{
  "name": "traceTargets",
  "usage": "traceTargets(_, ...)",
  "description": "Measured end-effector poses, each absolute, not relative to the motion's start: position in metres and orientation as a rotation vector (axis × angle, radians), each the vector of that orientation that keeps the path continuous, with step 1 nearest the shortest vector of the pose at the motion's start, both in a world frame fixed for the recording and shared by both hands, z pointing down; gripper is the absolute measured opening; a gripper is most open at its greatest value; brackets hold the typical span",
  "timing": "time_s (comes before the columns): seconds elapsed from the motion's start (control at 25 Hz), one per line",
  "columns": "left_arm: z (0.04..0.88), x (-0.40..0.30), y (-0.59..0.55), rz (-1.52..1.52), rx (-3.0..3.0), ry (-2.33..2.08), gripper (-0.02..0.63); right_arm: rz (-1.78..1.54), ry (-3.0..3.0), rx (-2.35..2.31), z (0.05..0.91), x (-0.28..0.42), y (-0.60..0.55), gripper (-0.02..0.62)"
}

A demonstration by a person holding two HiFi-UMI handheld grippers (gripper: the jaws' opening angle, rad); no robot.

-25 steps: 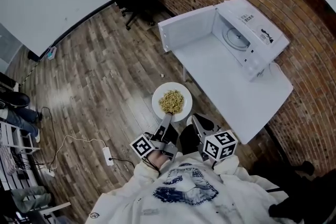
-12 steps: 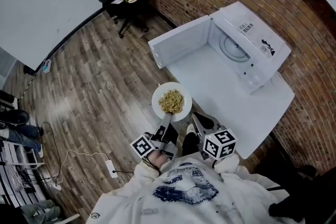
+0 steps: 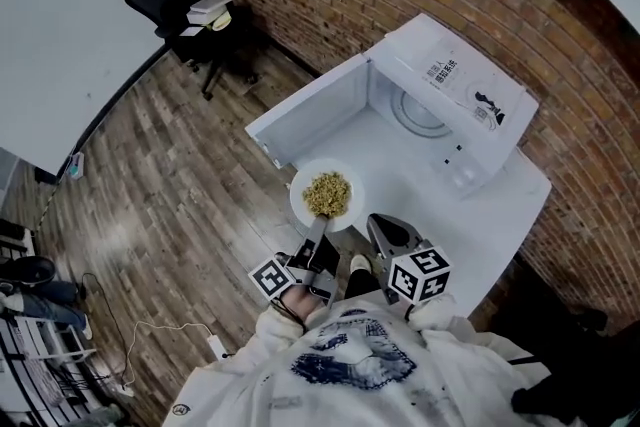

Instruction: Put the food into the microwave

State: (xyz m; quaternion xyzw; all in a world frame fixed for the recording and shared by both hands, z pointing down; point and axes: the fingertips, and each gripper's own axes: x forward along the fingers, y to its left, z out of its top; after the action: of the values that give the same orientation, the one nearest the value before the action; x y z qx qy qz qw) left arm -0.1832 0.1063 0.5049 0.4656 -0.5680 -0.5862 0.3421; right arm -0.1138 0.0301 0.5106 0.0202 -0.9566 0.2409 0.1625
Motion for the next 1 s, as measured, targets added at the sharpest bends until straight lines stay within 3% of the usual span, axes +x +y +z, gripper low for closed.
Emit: traceTargets(1.0,0.521,-0.2,-0.042,-1.305,1.313,-1.244,0.067,0.821,-2.721,0.478,0.523,-0.111,-0.101,0.014)
